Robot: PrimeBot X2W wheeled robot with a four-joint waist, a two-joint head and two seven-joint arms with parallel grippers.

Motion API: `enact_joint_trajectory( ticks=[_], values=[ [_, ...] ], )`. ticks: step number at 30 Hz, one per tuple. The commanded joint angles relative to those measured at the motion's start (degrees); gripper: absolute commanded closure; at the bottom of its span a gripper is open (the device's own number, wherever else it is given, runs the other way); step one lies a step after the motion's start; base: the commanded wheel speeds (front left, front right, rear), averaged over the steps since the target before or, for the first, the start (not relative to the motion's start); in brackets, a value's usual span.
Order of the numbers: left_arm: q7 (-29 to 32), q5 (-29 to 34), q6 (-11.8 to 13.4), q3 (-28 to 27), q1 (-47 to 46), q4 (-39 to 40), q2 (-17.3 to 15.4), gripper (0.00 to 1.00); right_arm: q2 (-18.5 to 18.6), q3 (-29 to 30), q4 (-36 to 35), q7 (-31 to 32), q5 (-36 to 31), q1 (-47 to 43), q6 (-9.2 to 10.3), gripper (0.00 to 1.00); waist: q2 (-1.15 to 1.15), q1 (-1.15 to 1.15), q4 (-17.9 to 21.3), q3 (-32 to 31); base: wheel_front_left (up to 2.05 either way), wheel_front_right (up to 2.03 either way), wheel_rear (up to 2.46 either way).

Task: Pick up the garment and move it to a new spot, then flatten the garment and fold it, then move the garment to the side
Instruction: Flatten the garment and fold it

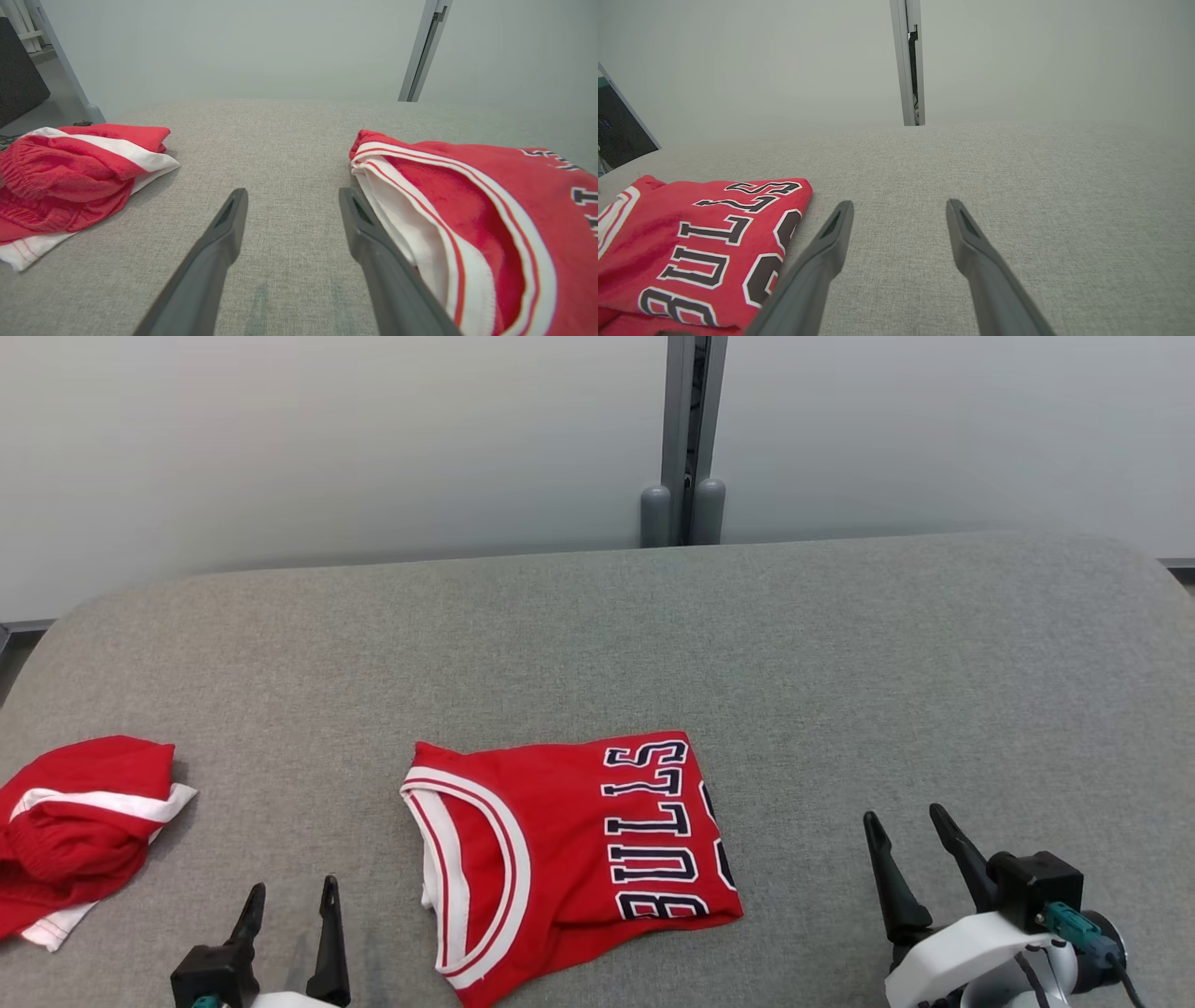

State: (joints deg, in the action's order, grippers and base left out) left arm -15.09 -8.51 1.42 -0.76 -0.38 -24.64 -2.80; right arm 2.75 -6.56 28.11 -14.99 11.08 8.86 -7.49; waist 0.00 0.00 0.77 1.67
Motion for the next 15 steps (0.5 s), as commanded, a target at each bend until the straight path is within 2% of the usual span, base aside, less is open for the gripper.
enact_joint_trajectory(
  ticks=[1, 10, 15],
  values=[
    [-0.09, 0.38, 0.5, -0.53, 0.87, 0.38, -0.23, 0.0, 0.32, -0.23, -0.14, -0.25, 0.47, -0.56, 0.0, 0.0, 0.0, 0.0, 0.32, -0.52, 0.0, 0.0, 0.0],
    [-0.09, 0.24, 0.17, -1.02, 1.85, 1.51, -0.23, 0.0, 0.31, -2.22, 0.76, -0.25, 1.76, -0.32, 0.0, 0.0, 0.0, 0.0, -0.42, 0.16, 0.0, 0.0, 0.0],
    [-0.09, -0.37, -0.16, 1.3, -0.17, 1.02, -0.22, 0.0, 0.28, -7.7, 2.85, -0.24, 5.18, 3.68, 0.0, 0.0, 0.0, 0.0, -2.64, 3.66, 0.0, 0.0, 0.0]
  ],
)
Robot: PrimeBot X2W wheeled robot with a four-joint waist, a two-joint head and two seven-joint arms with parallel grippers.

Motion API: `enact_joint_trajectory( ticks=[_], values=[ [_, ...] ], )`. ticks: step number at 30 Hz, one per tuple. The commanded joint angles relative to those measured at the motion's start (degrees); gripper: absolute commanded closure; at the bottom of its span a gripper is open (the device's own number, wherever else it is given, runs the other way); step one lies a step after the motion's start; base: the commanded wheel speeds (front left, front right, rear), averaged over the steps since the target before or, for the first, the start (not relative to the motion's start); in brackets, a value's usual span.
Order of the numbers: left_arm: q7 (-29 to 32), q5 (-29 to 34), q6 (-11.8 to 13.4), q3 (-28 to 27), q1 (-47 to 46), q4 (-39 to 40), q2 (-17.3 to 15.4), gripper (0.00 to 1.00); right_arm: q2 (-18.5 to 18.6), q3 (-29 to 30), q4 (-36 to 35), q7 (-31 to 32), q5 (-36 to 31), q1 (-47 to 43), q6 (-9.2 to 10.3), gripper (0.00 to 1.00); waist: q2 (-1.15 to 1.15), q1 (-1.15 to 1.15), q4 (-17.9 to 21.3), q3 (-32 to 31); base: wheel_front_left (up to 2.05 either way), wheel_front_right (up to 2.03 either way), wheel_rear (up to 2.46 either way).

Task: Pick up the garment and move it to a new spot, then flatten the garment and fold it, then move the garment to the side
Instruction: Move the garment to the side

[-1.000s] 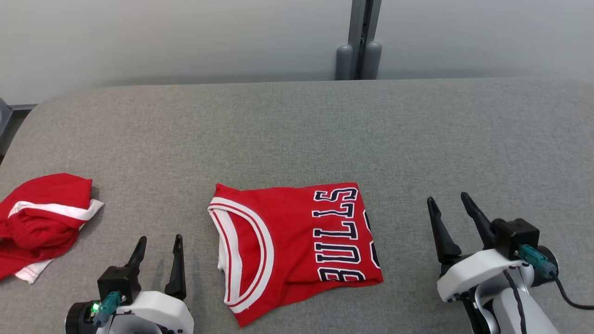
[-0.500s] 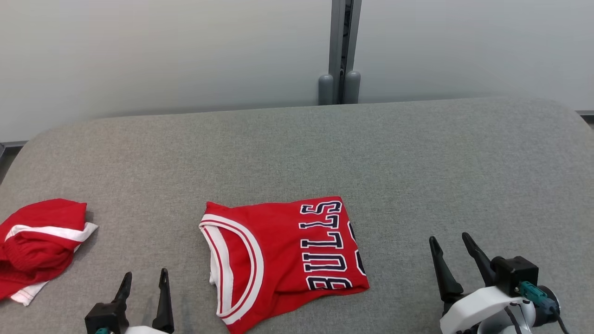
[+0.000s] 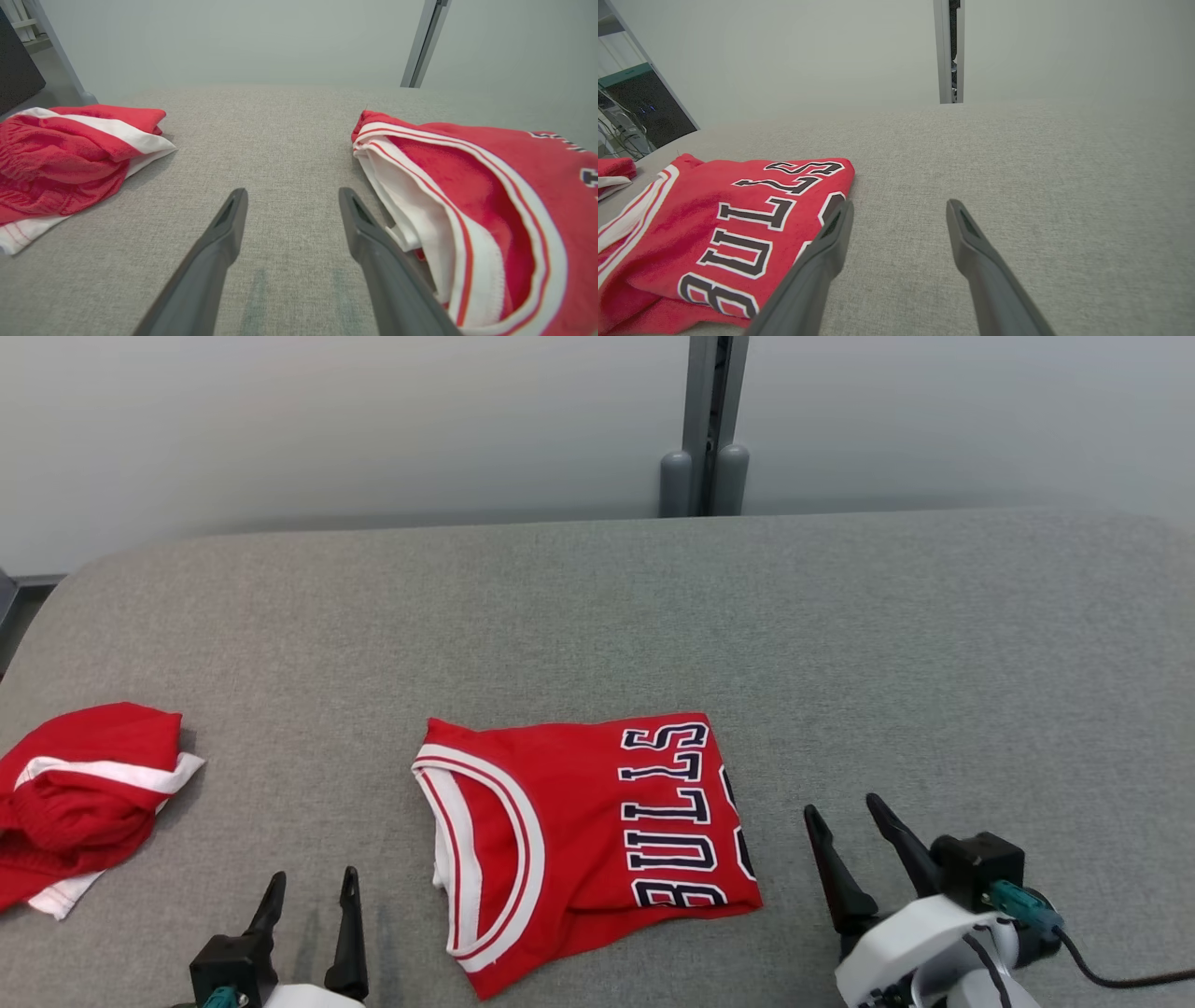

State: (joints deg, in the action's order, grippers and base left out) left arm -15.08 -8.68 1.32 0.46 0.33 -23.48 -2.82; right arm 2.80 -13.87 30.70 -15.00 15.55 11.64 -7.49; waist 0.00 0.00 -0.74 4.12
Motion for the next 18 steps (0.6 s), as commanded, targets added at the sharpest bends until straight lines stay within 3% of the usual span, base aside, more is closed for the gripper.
enact_joint_trajectory(
  ticks=[1, 13, 14, 15, 16, 17, 18],
  values=[
    [-0.11, -0.2, -0.09, 0.46, -1.21, -0.18, -0.23, 0.0, 0.27, -1.37, 1.1, -0.23, 1.5, 1.9, 0.0, 0.0, 0.0, 0.0, -1.65, 1.77, 0.0, 0.0, 0.0],
    [-0.1, 0.06, -0.34, 2.07, -4.56, -1.02, -0.2, 0.0, 0.31, -10.87, 15.71, -0.17, 12.23, 12.4, 0.0, 0.01, 0.0, 0.0, -7.65, 5.27, 0.0, 0.0, 0.0],
    [-0.1, 0.08, -0.3, 2.04, -4.62, -0.99, -0.19, 0.0, 0.36, -11.77, 16.96, -0.17, 13.12, 12.9, 0.0, 0.15, 0.0, 0.0, -7.75, 5.37, 0.0, 0.0, 0.0],
    [-0.1, 0.09, -0.27, 2.02, -4.63, -0.93, -0.19, 0.0, 0.36, -12.48, 18.2, -0.15, 13.84, 13.52, 0.0, 0.54, 0.0, 0.0, -7.79, 5.48, 0.0, 0.0, 0.0],
    [-0.1, 0.09, -0.17, 2.03, -4.66, -0.85, -0.19, 0.0, 0.33, -13.16, 18.97, -0.12, 14.47, 14.06, 0.0, 0.81, 0.0, 0.0, -7.76, 5.58, 0.0, 0.0, 0.0],
    [-0.1, 0.09, -0.17, 2.03, -4.66, -0.85, -0.19, 0.0, 0.33, -13.16, 18.97, -0.12, 14.47, 14.06, 0.0, 0.81, 0.0, 0.0, -7.76, 5.58, 0.0, 0.0, 0.0],
    [-0.1, 0.11, -0.13, 2.13, -4.67, -0.75, -0.19, 0.0, 0.29, -13.84, 19.73, -0.12, 15.03, 14.3, 0.0, 1.0, 0.0, 0.0, -7.64, 5.7, 0.0, 0.0, 0.0]
  ],
)
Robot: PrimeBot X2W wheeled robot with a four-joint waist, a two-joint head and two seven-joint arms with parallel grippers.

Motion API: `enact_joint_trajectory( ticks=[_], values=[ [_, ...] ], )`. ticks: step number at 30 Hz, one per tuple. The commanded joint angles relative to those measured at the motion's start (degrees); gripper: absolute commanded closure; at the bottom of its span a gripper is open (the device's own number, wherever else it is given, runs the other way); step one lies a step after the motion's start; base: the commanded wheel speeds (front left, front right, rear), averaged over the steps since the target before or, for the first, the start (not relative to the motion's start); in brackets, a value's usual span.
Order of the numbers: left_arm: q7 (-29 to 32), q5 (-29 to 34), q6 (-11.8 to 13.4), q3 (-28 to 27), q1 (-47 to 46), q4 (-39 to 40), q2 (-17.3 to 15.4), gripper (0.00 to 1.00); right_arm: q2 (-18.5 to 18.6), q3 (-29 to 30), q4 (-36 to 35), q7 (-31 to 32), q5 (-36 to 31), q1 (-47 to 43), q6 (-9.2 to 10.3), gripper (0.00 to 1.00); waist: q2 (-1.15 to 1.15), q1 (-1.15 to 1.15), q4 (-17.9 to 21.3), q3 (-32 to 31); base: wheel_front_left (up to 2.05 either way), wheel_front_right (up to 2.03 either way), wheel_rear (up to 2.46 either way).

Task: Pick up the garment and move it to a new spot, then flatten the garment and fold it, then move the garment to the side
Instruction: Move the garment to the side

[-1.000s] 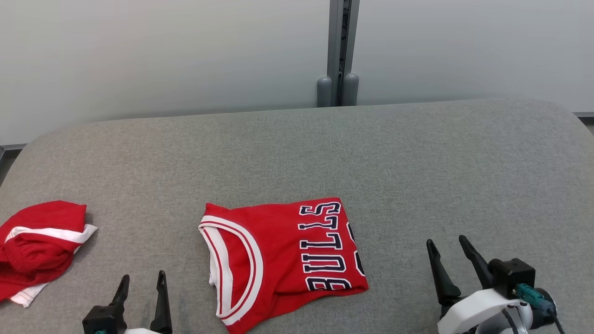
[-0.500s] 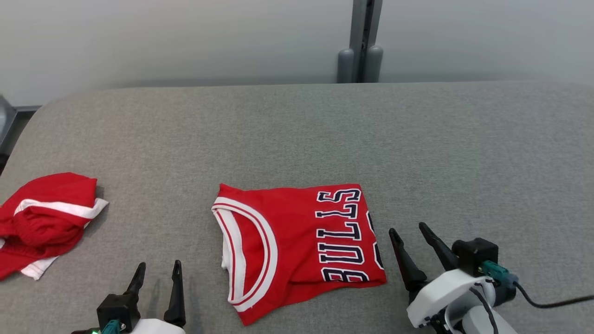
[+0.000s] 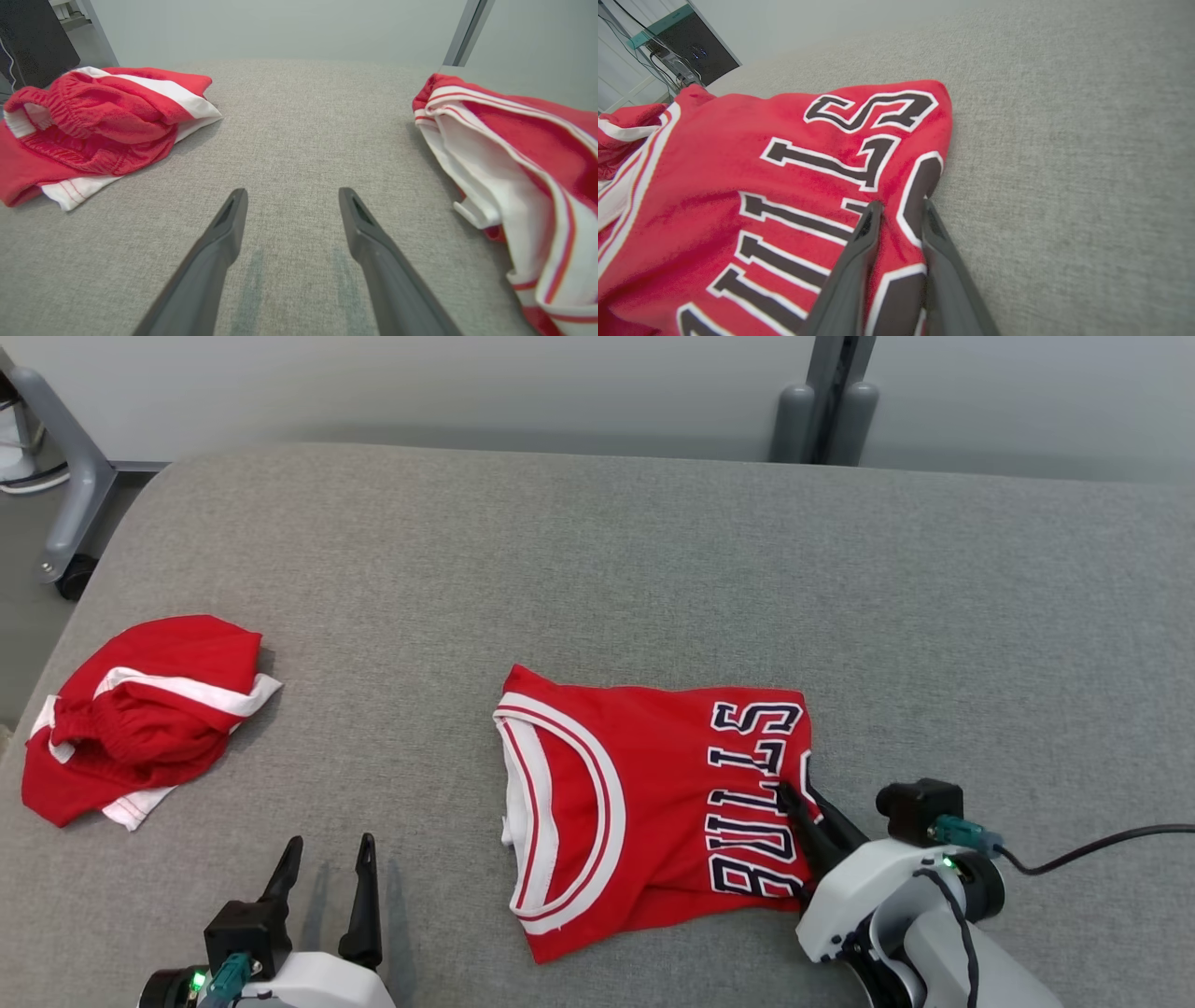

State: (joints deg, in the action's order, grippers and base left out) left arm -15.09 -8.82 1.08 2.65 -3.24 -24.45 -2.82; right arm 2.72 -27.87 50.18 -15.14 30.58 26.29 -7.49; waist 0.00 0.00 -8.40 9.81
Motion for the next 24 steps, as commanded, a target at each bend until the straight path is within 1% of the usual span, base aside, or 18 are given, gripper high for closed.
enact_joint_trajectory(
  ticks=[1, 4, 8, 13, 17, 21, 24],
  values=[
    [-0.09, 0.31, 0.1, 0.0, -1.21, 0.29, -0.19, 0.0, 0.39, 0.07, 0.32, 0.02, 0.37, 0.05, 0.0, 1.0, 0.0, 0.0, 0.28, 0.12, 0.0, 0.0, 0.0],
    [-0.09, 0.93, -0.47, 0.35, -1.22, 0.51, -0.19, 0.0, 0.58, 2.3, -0.93, 0.0, -0.46, 1.6, 0.02, 1.0, 0.0, 0.0, 1.99, 0.23, 0.0, 0.0, 0.0],
    [-0.09, 1.52, -0.86, 0.9, -1.08, 0.66, -0.2, 0.0, 0.48, 4.93, -3.1, -0.02, -2.11, 0.73, 0.01, 1.0, 0.0, 0.0, 6.64, -0.24, 0.0, 0.0, 0.0],
    [-0.09, 2.2, -1.49, 1.49, -2.31, 0.74, -0.2, 0.0, 0.48, 7.04, -4.95, -0.03, -3.97, -0.84, 0.01, 1.0, 0.0, 0.0, 14.71, -0.68, 0.0, 0.0, 0.0],
    [-0.09, 3.16, -1.89, 1.82, -2.96, 0.73, -0.21, 0.0, 0.45, 8.64, -5.73, -0.03, -4.75, -2.35, 0.01, 1.0, 0.0, 0.0, 21.92, -0.55, 0.0, 0.0, 0.0],
    [-0.09, 4.09, -2.49, 1.42, -3.55, 0.52, -0.27, 0.0, 0.34, 8.59, -6.76, -0.03, -4.26, -3.8, 0.01, 1.0, 0.0, 0.0, 28.62, -0.29, 0.0, 0.0, 0.0],
    [-0.09, 4.64, -2.88, 0.99, -3.68, 0.21, -0.29, 0.0, 0.42, 8.75, -7.16, -0.03, -4.35, -5.14, 0.01, 1.0, 0.0, 0.0, 32.81, -0.13, 0.0, 0.0, 0.0]
  ],
)
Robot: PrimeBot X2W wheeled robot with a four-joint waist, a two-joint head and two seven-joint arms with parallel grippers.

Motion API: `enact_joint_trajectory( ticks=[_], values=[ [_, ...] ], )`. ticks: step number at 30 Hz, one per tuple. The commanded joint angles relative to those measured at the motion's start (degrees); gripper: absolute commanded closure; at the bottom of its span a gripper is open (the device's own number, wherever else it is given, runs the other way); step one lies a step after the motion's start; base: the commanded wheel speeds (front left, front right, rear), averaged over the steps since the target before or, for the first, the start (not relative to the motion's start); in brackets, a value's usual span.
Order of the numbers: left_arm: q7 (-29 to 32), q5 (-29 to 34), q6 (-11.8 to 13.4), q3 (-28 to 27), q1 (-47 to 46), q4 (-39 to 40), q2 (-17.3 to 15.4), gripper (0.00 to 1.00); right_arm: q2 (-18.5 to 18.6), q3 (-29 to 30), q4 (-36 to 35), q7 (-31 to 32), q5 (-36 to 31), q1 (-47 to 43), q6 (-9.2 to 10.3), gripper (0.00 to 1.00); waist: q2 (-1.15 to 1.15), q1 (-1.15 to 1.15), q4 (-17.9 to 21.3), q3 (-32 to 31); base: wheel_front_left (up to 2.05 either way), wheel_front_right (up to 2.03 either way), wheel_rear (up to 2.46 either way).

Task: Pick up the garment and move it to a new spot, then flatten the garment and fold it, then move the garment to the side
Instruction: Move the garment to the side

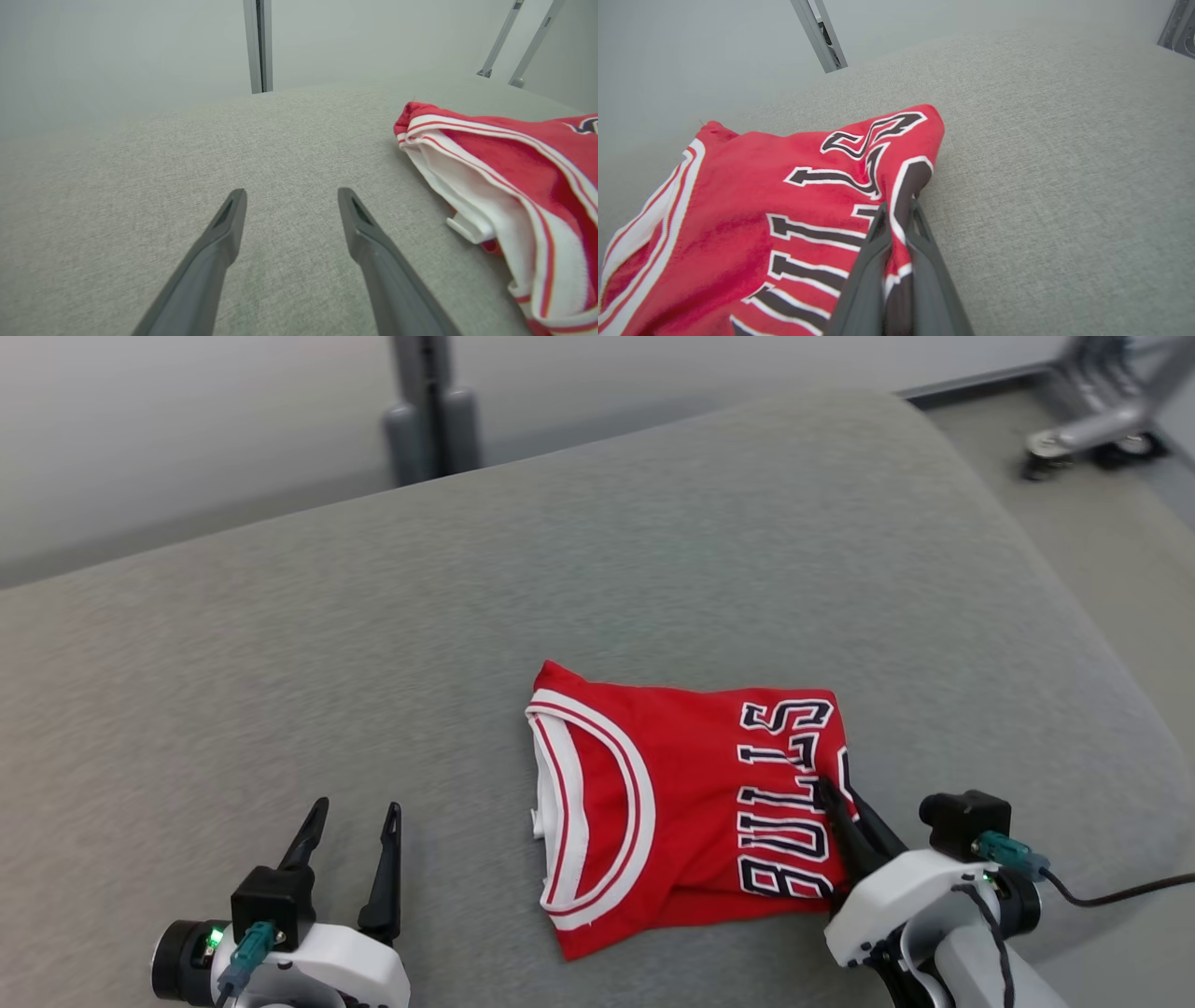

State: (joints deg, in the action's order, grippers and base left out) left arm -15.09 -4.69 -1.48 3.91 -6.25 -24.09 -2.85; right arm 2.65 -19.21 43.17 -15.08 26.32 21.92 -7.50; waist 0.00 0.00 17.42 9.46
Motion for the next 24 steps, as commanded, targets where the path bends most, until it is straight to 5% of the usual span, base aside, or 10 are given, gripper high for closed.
enact_joint_trajectory(
  ticks=[1, 11, 24],
  values=[
    [-0.09, 0.82, -0.5, -0.21, -0.74, -0.22, -0.26, 0.0, 0.4, 0.14, -0.08, -0.1, -0.49, -1.22, 0.02, 1.0, 0.0, 0.0, 8.1, 0.3, 0.0, 0.0, 0.0],
    [-0.09, 2.03, -1.18, 0.7, -1.41, -0.59, -0.27, 0.0, 0.39, 0.25, -1.62, -0.1, -0.25, -3.08, 0.02, 1.0, 0.0, 0.0, 12.99, 1.36, 0.0, 0.0, 0.0],
    [-0.08, 4.01, -1.55, 1.29, -3.36, 2.26, -1.47, 0.0, 0.48, 9.43, 0.12, -0.1, -4.95, 7.78, 0.02, 1.0, 0.0, 0.0, 7.22, 6.6, 0.0, 0.0, 0.0]
  ],
)
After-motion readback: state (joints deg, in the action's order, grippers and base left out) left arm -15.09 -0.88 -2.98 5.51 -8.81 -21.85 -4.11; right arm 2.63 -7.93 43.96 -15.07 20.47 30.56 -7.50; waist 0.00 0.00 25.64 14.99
